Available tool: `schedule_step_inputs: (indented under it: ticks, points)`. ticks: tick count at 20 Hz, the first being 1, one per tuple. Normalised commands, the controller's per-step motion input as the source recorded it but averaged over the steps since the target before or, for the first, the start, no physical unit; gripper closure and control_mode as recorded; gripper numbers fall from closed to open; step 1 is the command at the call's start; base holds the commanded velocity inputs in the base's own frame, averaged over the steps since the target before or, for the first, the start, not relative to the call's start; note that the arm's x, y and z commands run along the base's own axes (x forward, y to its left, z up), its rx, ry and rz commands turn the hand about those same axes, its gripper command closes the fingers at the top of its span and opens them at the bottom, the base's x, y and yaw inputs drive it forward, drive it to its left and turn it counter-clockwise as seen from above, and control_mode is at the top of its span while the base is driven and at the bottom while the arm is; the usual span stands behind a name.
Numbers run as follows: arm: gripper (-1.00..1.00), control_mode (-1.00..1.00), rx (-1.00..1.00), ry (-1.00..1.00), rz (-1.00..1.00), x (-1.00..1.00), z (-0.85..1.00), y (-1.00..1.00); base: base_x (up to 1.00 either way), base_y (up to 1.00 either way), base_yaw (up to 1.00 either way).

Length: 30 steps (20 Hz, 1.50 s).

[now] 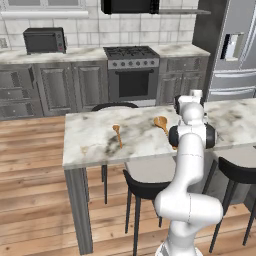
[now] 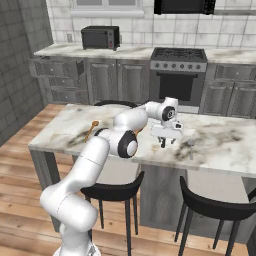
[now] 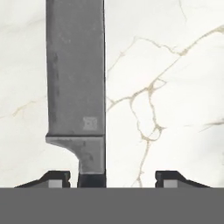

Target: Pick up the metallic utensils from the counter and place them in the open drawer. Make sure not to pick up any wooden utensils.

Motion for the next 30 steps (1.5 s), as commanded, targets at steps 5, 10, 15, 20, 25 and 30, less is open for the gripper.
schedule_step_inputs:
  ticks: [5,10,15,20,25,30]
  points:
    - [1.00,-1.00,0.00,0.00,0.00,0.00,0.00,0.00,0.00,0.00,0.00]
    - [1.00,-1.00,0.00,0.00,0.00,0.00,0.00,0.00,0.00,0.00,0.00]
    - [1.00,-1.00,0.00,-0.01,0.00,-0.21,0.05,0.00,0.00,0.00,0.00]
    - [1.00,-1.00,0.00,-0.19,0.00,-0.95,0.68,0.04,0.00,0.00,0.00]
    - [1.00,-1.00,0.00,-0.28,0.00,-1.00,0.88,0.17,0.00,0.00,0.00]
    - [1.00,-1.00,0.00,-0.24,0.00,-1.00,0.91,0.58,0.00,0.00,0.00]
